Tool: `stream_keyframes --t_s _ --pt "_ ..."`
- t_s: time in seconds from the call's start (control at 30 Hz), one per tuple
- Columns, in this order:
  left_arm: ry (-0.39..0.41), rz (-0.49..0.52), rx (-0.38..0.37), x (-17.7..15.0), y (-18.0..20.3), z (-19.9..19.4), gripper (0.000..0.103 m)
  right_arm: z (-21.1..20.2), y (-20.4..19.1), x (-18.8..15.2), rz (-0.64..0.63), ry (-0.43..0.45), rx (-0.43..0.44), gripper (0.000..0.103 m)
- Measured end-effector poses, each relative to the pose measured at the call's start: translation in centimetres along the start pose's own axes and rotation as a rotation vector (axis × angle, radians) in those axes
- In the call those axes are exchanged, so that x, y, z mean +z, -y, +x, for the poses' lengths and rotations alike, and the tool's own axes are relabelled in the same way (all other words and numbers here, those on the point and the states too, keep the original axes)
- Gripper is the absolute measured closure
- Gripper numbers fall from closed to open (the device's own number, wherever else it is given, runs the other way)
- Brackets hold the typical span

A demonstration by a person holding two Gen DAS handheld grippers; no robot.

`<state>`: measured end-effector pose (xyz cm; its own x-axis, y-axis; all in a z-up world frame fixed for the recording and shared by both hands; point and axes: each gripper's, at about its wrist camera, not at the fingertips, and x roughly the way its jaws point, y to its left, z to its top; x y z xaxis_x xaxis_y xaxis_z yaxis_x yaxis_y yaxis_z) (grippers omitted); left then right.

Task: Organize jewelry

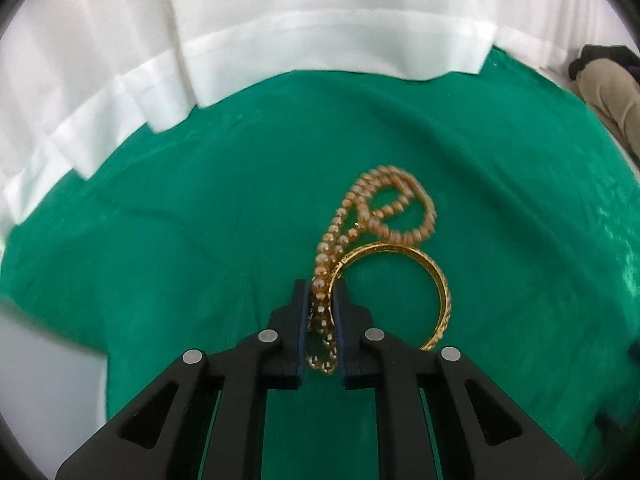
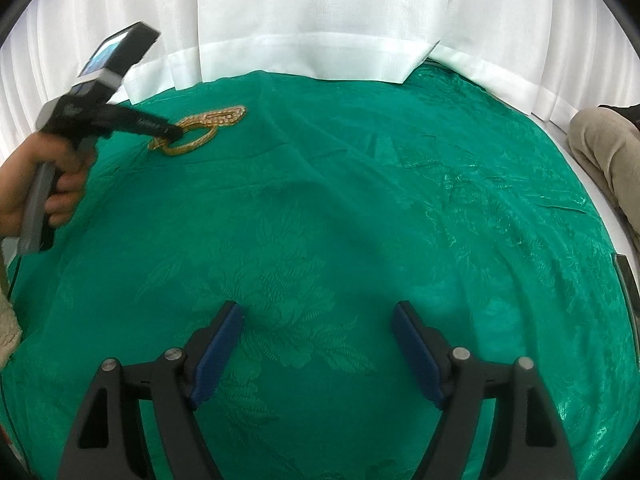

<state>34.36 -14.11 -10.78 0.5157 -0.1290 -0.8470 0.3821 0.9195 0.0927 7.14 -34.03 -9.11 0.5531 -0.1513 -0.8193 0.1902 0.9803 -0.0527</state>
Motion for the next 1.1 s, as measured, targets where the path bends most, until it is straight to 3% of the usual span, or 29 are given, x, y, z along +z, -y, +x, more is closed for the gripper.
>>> stream_keyframes --t_s 0.23,0.43,0.47,0.5,0.57,0.6,0.93,1.1 --pt "-0.034 -0.115 -0.027 -8.5 -1.2 -5.7 0.093 0.0 0.0 0.0 -0.002 0.000 -0.002 0.023" --pt "-0.063 -0.166 -0.051 -16.1 0.1 -11.3 0.090 0.1 0.1 0.1 -0.003 -0.001 -0.004 0.023" --pt "-0.071 -0.179 -0.062 -17.1 0.3 -12.0 0.084 0.1 0.1 0.1 -0.003 -0.001 -0.003 0.023" --pt "-0.076 -0.189 -0.072 -17.6 0.1 -12.4 0.063 0.1 0.1 0.1 -0.003 -0.001 -0.003 0.023" --pt "-0.055 -0.233 -0.091 -19.0 -0.5 -14.1 0.032 0.1 0.1 0.1 -0.003 -0.001 -0.004 0.023" --pt "-0.032 -0.252 -0.091 -19.6 -0.8 -15.0 0.027 0.1 0.1 0.1 -0.002 -0.001 -0.003 0.023" --pt "0.006 -0.436 -0.079 -26.3 -6.8 -18.5 0.027 0.4 0.4 0.4 -0.005 -0.003 -0.005 0.023" --pt "0.023 -0.451 -0.061 -28.7 -7.7 -19.7 0.027 -0.8 -0.4 0.0 0.013 -0.034 -0.006 0.022"
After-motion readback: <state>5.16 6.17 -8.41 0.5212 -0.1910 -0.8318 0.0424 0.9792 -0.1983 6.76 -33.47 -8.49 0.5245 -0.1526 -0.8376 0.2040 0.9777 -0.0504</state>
